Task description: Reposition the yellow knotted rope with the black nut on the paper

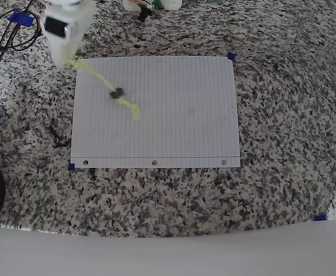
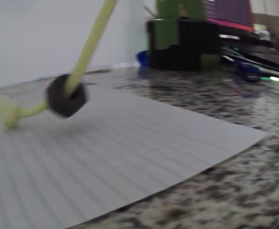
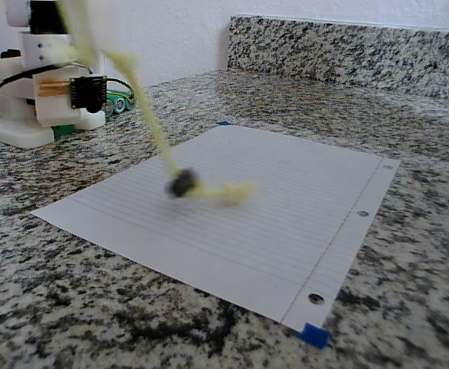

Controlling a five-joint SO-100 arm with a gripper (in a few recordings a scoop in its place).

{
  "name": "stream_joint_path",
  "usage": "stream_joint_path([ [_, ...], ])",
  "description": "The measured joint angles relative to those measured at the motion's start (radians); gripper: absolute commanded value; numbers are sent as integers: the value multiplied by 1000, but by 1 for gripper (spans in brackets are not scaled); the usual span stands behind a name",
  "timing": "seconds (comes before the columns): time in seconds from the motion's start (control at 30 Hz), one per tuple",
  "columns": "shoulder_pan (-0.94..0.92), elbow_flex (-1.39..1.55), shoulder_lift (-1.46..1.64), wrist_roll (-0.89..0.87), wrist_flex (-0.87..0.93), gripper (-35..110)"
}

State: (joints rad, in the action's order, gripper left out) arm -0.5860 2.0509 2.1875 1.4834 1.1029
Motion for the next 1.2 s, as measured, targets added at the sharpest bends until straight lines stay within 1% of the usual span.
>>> stream_joint_path([
  [0.17,-92,25,209,38,0,0],
  [0.33,-144,80,337,43,-31,0],
  [0.6,-147,365,440,8,-219,0],
  [0.7,-147,374,456,6,-233,0],
  [0.97,-230,380,572,6,-268,0],
  [1.1,-153,410,577,6,-264,0],
  [1.2,-35,451,563,-11,-264,0],
])
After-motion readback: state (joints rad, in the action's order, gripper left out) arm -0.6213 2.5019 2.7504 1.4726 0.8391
